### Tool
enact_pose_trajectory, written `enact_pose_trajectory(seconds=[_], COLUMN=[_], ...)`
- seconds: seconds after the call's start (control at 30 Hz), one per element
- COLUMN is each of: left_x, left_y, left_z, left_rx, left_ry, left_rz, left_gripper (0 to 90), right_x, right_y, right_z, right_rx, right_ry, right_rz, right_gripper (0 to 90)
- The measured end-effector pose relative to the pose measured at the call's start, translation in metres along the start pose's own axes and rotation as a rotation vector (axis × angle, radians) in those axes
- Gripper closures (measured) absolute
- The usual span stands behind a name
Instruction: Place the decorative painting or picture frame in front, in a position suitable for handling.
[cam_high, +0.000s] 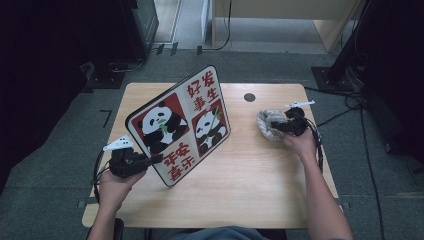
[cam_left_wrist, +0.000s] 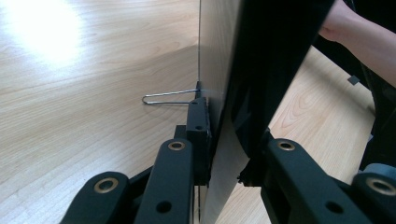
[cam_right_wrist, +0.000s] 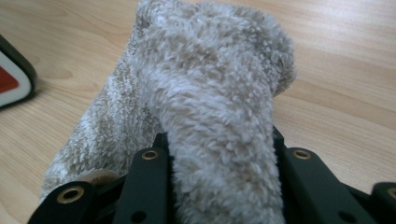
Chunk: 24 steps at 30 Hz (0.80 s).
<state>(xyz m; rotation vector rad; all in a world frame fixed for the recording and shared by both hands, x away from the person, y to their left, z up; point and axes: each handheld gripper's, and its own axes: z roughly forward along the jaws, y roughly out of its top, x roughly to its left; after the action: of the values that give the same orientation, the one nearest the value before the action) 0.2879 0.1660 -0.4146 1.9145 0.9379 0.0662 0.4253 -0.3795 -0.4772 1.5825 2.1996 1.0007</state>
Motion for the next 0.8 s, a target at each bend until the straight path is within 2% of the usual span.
enact_pose_trajectory(seconds=[0.17,0.4,0.5,0.8], left_x=[-0.001,-0.005,-0.007,-0.007], left_y=[0.000,0.000,-0.001,-0.003], left_z=[0.001,0.001,0.001,-0.004], left_rx=[-0.001,0.004,0.004,0.010], left_ry=[-0.001,0.011,0.012,-0.002], left_rz=[0.005,0.017,0.016,0.021], left_gripper=[78.5,79.0,79.1,79.2], right_x=[0.004,0.017,0.023,0.040], right_y=[0.003,0.010,0.013,0.021], right_z=[-0.010,-0.017,-0.017,-0.019], right_rx=[-0.021,-0.034,-0.032,-0.033], right_ry=[0.033,0.071,0.086,0.104], right_rz=[-0.002,-0.062,-0.069,-0.107], right_gripper=[65.9,65.9,65.9,65.9])
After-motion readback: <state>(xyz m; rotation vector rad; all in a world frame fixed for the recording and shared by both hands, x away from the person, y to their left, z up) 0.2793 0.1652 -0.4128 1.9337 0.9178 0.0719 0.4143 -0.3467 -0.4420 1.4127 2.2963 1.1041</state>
